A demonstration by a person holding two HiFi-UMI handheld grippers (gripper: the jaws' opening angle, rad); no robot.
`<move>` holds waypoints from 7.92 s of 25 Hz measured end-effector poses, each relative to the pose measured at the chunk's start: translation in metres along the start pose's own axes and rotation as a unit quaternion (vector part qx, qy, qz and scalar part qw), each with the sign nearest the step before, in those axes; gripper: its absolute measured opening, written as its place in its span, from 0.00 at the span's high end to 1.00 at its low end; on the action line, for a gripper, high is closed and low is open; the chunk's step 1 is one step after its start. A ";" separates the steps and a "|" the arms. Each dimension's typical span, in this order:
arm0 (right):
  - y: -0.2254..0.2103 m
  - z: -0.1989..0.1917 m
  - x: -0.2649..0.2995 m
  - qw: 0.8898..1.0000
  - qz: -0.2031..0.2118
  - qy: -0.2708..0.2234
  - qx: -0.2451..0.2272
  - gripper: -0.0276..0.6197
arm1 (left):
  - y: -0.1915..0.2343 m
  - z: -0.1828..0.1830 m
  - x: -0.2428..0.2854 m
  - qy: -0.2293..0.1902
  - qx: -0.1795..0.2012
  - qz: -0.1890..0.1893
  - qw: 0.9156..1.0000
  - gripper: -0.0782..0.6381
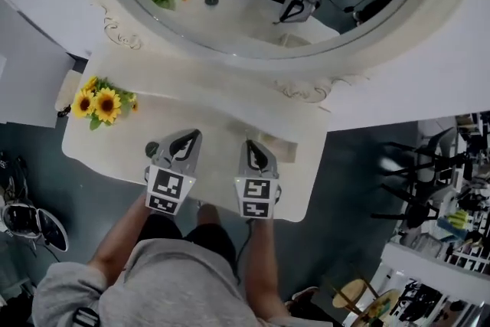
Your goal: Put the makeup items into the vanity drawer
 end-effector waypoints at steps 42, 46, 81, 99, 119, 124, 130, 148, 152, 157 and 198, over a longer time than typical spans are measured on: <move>-0.076 -0.091 -0.012 0.989 -0.097 0.074 0.086 0.93 | -0.065 -0.035 0.070 0.061 0.016 -0.096 0.993 0.88; -0.076 -0.091 -0.013 0.988 -0.099 0.056 0.103 0.72 | -0.064 -0.036 0.070 0.062 0.015 -0.094 0.994 0.88; -0.031 0.025 -0.117 0.970 -0.201 -0.115 0.080 0.76 | -0.063 0.066 0.004 -0.080 0.060 -0.142 0.985 0.88; 0.048 0.034 -0.179 0.943 -0.282 -0.167 0.063 0.95 | -0.057 0.069 -0.060 -0.111 0.076 -0.190 0.973 0.88; 0.063 0.057 -0.136 0.960 -0.213 -0.175 0.046 0.95 | -0.016 0.062 -0.066 -0.110 0.063 -0.134 0.983 0.88; 0.083 0.072 -0.101 0.973 -0.146 -0.175 0.031 0.95 | 0.016 0.057 -0.079 -0.101 0.053 -0.076 0.991 0.88; 0.117 0.091 -0.059 0.983 -0.059 -0.176 0.015 0.95 | 0.060 0.043 -0.104 -0.083 0.036 0.002 0.996 0.88; 0.215 0.067 0.027 0.983 0.152 -0.101 -0.015 0.95 | 0.126 -0.037 -0.176 0.002 -0.039 0.177 0.983 0.88; 0.224 0.044 0.041 0.982 0.172 -0.071 -0.017 0.95 | 0.131 -0.060 -0.182 0.021 -0.057 0.196 0.979 0.88; 0.230 0.013 0.054 0.980 0.196 -0.035 -0.023 0.95 | 0.133 -0.092 -0.189 0.042 -0.081 0.223 0.971 0.88; 0.245 -0.064 0.114 0.964 0.243 0.099 -0.045 0.85 | 0.135 -0.161 -0.201 0.090 -0.135 0.266 0.950 0.88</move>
Point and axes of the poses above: the fingertips, and each gripper's own axes: x forward along the fingers, y to its left, z out of its top, the point moved 6 cm from there along -x, backward along the fingers, and after that the axes turned 11 degrees about -y, right-handed, at the moved point
